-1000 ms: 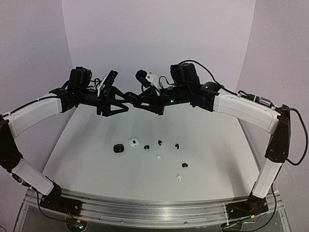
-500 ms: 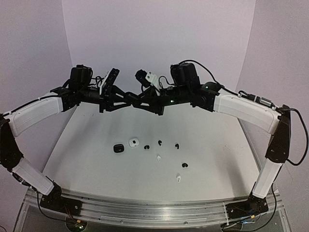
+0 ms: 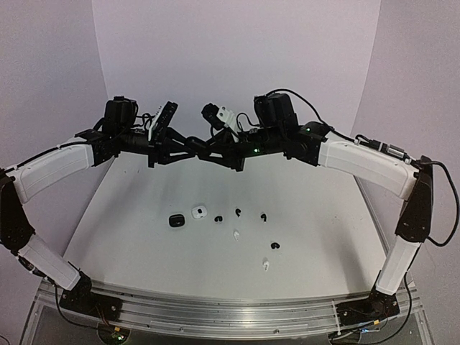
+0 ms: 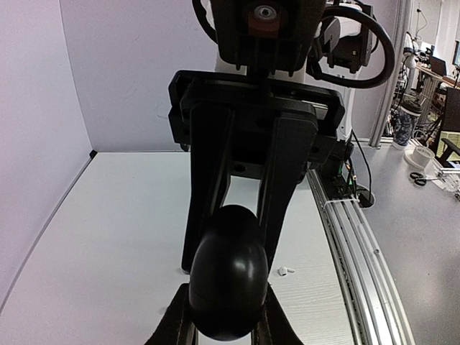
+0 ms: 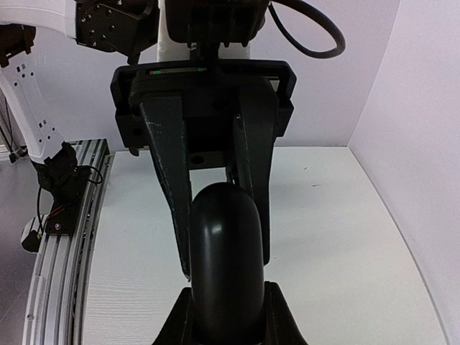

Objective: Insert the wireless bluetooth earbuds into the charging case
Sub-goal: Pass from the right arm to the left, then open the charging case.

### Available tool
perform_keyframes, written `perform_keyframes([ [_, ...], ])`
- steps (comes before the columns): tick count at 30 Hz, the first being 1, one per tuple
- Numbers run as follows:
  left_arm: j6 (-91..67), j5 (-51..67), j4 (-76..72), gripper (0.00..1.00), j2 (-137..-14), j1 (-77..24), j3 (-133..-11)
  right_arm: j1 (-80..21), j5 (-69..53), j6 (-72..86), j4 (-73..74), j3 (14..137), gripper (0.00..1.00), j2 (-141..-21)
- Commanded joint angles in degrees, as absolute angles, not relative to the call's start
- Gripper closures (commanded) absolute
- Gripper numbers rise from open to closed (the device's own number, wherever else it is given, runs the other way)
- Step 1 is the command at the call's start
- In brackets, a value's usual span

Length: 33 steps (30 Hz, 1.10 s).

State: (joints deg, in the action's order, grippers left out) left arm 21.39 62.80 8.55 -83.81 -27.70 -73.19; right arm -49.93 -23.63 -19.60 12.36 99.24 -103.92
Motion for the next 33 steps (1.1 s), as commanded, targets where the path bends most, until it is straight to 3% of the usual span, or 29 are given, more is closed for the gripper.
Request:
perform_keyframes([
  [1,23.3,64.77,8.4,1.0,-83.19,-28.21,-75.63,-50.3,-23.58,-18.78,11.41,99.24,0.8,-102.06],
  [5,25.34,64.56,8.2,1.0,-82.34,-28.21,-74.02,-50.24,-23.26,-17.83,11.04,99.77,0.47,-101.88],
  [7,26.14,64.77,8.26,1.0,-82.08,-28.21,-73.63,-50.21,-22.51,-17.47,10.79,99.93,0.42,-101.8],
  [33,38.37,65.59,19.17,1.0,-82.13,-28.15,-75.13,-48.3,-17.81,-13.81,9.74,99.3,0.38,-100.23],
])
